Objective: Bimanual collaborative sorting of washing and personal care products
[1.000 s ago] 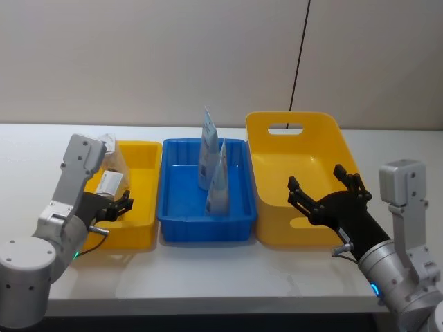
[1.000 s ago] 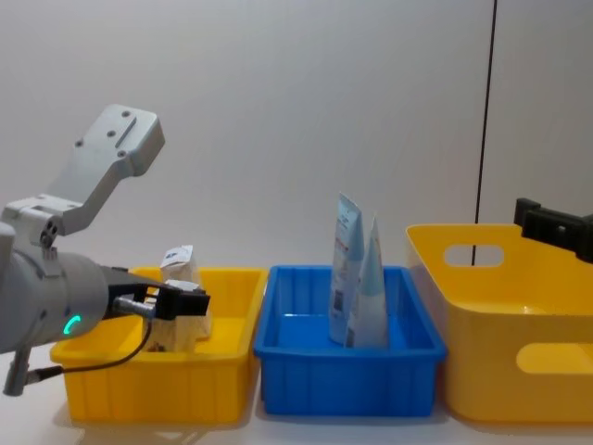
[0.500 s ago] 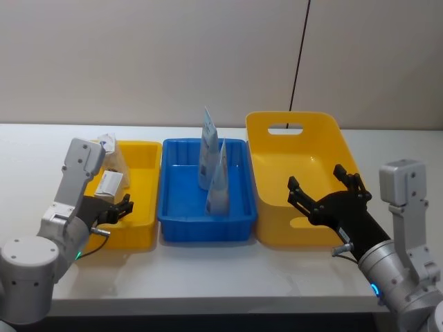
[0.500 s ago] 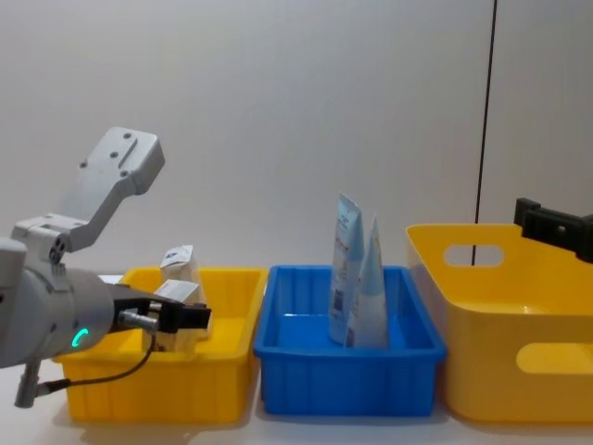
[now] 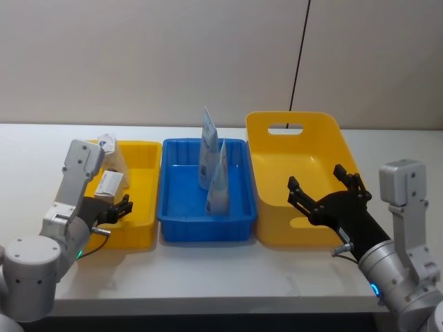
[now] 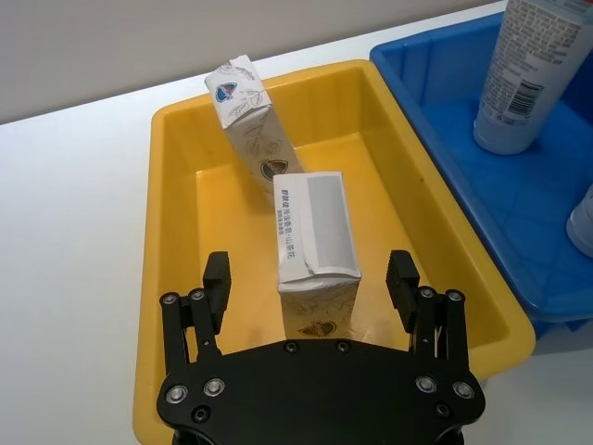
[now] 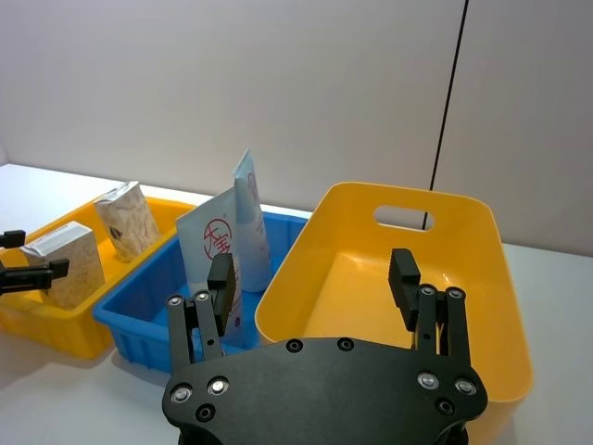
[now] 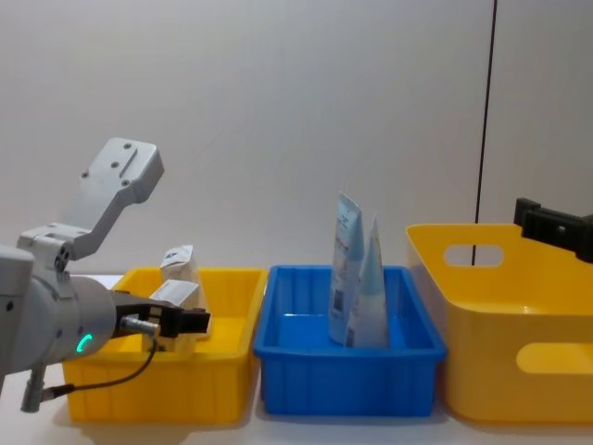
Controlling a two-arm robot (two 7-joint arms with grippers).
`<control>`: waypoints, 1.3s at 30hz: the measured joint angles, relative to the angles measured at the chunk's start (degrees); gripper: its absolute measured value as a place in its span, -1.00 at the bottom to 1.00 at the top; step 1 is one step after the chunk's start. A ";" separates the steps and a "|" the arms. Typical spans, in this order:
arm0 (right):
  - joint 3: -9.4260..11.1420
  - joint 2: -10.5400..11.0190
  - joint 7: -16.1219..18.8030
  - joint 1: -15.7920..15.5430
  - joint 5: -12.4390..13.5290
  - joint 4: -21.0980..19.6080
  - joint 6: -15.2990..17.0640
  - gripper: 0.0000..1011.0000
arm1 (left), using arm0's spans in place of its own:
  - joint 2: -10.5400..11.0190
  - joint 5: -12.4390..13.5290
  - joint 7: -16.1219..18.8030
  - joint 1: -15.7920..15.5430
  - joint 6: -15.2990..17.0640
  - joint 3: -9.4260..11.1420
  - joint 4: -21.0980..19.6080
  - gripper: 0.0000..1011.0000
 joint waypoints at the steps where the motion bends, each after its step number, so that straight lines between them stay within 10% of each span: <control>1: 0.00 0.00 0.00 0.00 0.00 0.00 0.00 0.98 | -0.05 0.07 0.04 -0.03 -0.16 -0.04 0.13 0.98; 9: 0.00 0.00 0.00 0.00 0.00 0.00 0.00 0.98 | -0.52 0.81 0.76 -0.36 -1.48 -0.46 1.39 0.89; 26: 0.00 0.00 0.00 0.00 0.00 0.00 0.00 0.98 | -1.88 1.92 1.60 -1.19 -3.38 -1.28 4.50 -0.11; 39: 0.00 0.00 0.00 0.00 0.00 0.00 0.00 0.98 | -2.33 2.52 1.91 -1.12 -3.54 -1.92 5.01 -0.26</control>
